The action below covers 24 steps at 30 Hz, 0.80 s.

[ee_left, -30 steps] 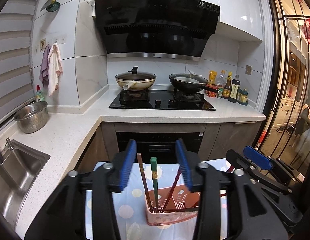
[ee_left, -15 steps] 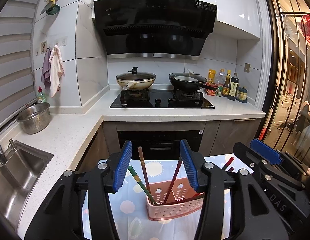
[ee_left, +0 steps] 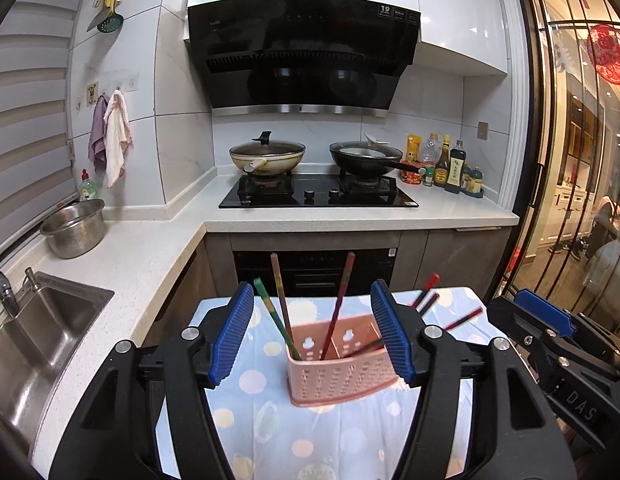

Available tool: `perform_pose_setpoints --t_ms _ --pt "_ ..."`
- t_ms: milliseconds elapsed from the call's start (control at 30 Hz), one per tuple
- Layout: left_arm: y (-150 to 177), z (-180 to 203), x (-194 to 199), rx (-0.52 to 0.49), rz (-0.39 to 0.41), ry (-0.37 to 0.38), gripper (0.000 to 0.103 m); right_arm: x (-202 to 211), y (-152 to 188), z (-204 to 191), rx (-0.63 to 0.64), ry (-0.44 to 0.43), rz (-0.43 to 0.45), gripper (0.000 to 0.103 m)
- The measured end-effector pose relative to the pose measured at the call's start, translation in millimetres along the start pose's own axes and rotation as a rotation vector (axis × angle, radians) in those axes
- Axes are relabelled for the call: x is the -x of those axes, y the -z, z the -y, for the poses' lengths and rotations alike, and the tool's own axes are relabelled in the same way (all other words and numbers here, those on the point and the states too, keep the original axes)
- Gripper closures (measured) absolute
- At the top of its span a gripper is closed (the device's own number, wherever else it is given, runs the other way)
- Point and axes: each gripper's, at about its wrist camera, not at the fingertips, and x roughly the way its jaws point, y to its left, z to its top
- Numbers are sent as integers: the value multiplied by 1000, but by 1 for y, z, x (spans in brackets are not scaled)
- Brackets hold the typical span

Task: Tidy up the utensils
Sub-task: 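Move both open tools back toward the last green chopstick and gold spoon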

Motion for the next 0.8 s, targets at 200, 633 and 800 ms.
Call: perform_pose_setpoints --t_ms 200,633,800 --pt "35 3 26 -1 -40 18 41 29 48 13 -26 4 -98 58" --pt "183 -2 51 15 -308 25 39 72 205 24 23 49 -488 58" --pt "226 -2 58 11 -404 28 39 85 248 21 68 53 -591 58"
